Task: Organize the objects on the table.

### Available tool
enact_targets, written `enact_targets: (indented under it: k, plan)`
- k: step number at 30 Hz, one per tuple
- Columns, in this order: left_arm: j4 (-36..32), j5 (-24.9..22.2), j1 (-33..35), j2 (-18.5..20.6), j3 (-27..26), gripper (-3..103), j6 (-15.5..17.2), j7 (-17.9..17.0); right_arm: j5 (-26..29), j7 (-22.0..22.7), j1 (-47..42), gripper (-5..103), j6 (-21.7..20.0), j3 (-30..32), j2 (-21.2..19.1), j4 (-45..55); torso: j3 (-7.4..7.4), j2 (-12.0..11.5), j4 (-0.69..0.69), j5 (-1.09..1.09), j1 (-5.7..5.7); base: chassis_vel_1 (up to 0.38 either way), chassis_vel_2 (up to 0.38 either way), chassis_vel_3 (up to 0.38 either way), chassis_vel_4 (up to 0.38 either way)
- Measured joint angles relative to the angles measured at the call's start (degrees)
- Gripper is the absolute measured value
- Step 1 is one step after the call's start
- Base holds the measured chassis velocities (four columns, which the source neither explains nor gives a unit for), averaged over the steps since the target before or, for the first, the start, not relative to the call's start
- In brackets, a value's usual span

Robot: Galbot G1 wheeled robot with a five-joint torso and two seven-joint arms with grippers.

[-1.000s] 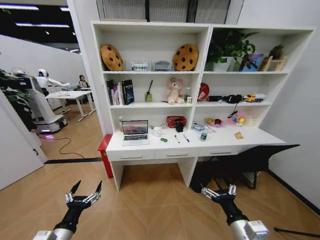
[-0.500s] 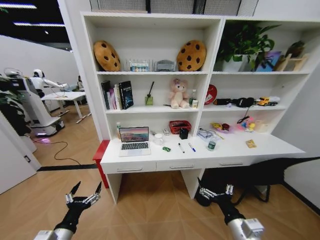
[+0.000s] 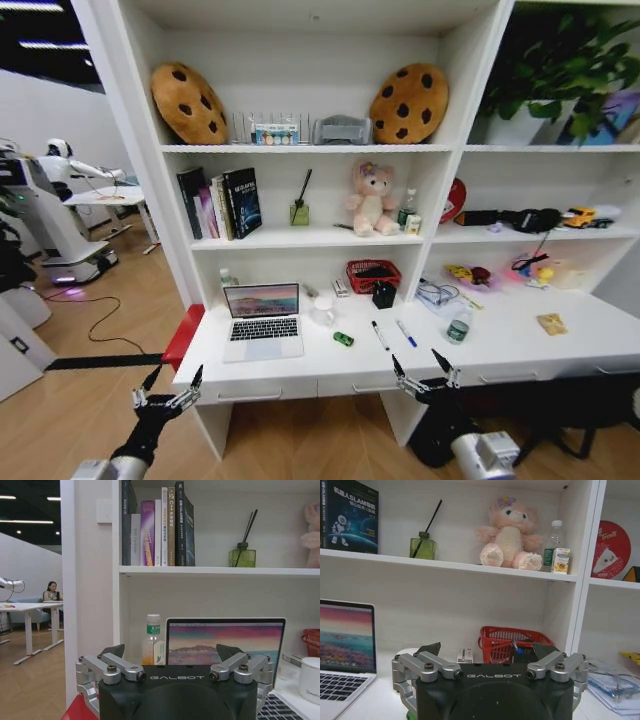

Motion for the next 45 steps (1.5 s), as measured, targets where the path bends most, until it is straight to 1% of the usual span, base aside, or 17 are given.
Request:
enact_targets:
  k: [3, 7, 9, 10, 11, 14, 15, 17, 18, 19, 22, 29, 31, 33, 34, 36, 45]
  plan:
    - [0.00, 0.34, -0.66, -0.21, 0.44, 100, 0.52, -0.80, 0.07, 0.06, 0.60, 100, -0.50, 0.00, -0.15, -0.01, 0.03, -0.03, 0.05, -0.01, 0.07, -0.202, 0.245, 0.218, -0.124]
    - [-0.07, 1.15, -1.91, -0.20, 1.26, 100, 0.97, -1.15, 0.75, 0.33, 1.33, 100, -1.07, 0.26, -0.74, -0.33, 0.01, -0.02, -0.01, -0.01, 0.03, -0.168, 0.132, 0.067, -0.069]
    - [0.20, 2.20, -4.29, 0.06, 2.11, 99, 1.76, -3.77, 1.61, 1.22, 2.40, 100, -1.97, 0.39, -1.80, -1.00, 0.02, -0.02, -0.02, -0.02, 0.03, -0.039, 0.026, 0.011, -0.022]
    - [0.17, 2.06, -5.62, 0.75, 2.34, 99, 3.58, -5.70, 1.89, 1.60, 2.99, 100, -2.35, 0.49, -2.27, -1.32, 0.00, 0.00, 0.01, -0.02, -0.03, 0.000, 0.000, 0.000, 0.000]
    - [0.17, 2.06, -5.62, 0.75, 2.34, 99, 3.58, -5.70, 1.89, 1.60, 2.99, 100, -2.35, 0.49, -2.27, -1.32, 0.00, 0.00, 0.01, -0.02, -0.03, 0.000, 0.000, 0.000, 0.000]
    - [-1.03, 0.50, -10.38, 4.89, 2.53, 85, 11.48, -9.92, 4.13, 4.19, 5.13, 100, -4.98, 0.53, -4.17, -1.89, -0.01, 0.04, 0.03, -0.01, -0.09, 0.076, -0.048, -0.039, 0.080]
    - [-1.03, 0.50, -10.38, 4.89, 2.53, 85, 11.48, -9.92, 4.13, 4.19, 5.13, 100, -4.98, 0.53, -4.17, -1.89, -0.01, 0.04, 0.03, -0.01, -0.09, 0.084, -0.083, -0.060, 0.094]
    - [-2.09, -0.38, -13.25, 7.16, 2.78, 74, 16.21, -13.02, 5.18, 6.08, 6.80, 100, -6.49, 0.51, -5.24, -2.35, -0.02, 0.04, 0.01, 0.00, -0.09, 0.050, -0.060, -0.051, 0.047]
    - [-2.09, -0.38, -13.25, 7.16, 2.78, 74, 16.21, -13.02, 5.18, 6.08, 6.80, 100, -6.49, 0.51, -5.24, -2.35, -0.02, 0.04, 0.01, 0.00, -0.09, 0.029, -0.037, -0.051, 0.047]
    - [-3.10, -2.58, -15.71, 8.77, 3.27, 68, 21.30, -16.87, 5.60, 7.63, 8.46, 100, -7.33, 0.37, -6.06, -2.91, -0.02, 0.04, 0.00, 0.00, -0.08, 0.000, 0.000, 0.000, 0.000]
    - [-4.20, -9.06, -21.41, 12.09, 5.79, 52, 31.26, -24.05, 8.04, 9.73, 11.94, 100, -10.26, 0.11, -7.84, -3.79, 0.01, 0.00, 0.01, -0.01, 0.00, 0.000, 0.000, 0.000, 0.000]
    - [-2.75, -10.86, -27.96, 16.73, 13.65, 30, 35.85, -24.83, 11.10, 10.54, 15.73, 100, -12.69, -0.29, -11.24, -6.64, 0.01, 0.00, 0.02, 0.00, 0.01, 0.000, 0.000, 0.000, 0.000]
    - [-0.96, -12.14, -31.51, 17.51, 18.28, 20, 37.86, -28.76, 11.14, 10.54, 16.32, 100, -12.71, -0.65, -12.27, -8.03, 0.01, 0.00, 0.01, -0.01, 0.00, 0.000, 0.000, 0.000, 0.000]
    - [-0.83, -12.26, -31.79, 17.53, 18.61, 20, 38.06, -29.03, 11.14, 10.53, 16.34, 100, -12.71, -0.68, -12.31, -8.14, 0.01, 0.00, 0.01, -0.02, 0.00, 0.000, 0.000, 0.000, 0.000]
    - [0.40, -13.03, -34.76, 17.29, 21.91, 9, 40.05, -31.10, 10.90, 10.34, 16.50, 100, -12.44, -1.07, -12.44, -9.44, 0.01, 0.00, 0.00, 0.00, 0.00, 0.000, 0.000, 0.000, 0.000]
    - [1.20, -13.35, -36.84, 16.76, 24.03, 3, 40.62, -31.78, 10.58, 10.00, 16.76, 100, -12.06, -1.47, -12.44, -10.51, 0.01, 0.00, 0.02, 0.00, -0.01, 0.000, 0.000, 0.000, 0.000]
    - [8.28, -16.97, -48.39, 15.54, 32.09, 0, 42.09, -35.19, 9.96, 9.00, 17.40, 100, -10.22, -0.98, -12.33, -13.63, 0.01, 0.00, 0.01, 0.00, 0.00, 0.000, 0.000, 0.000, 0.000]
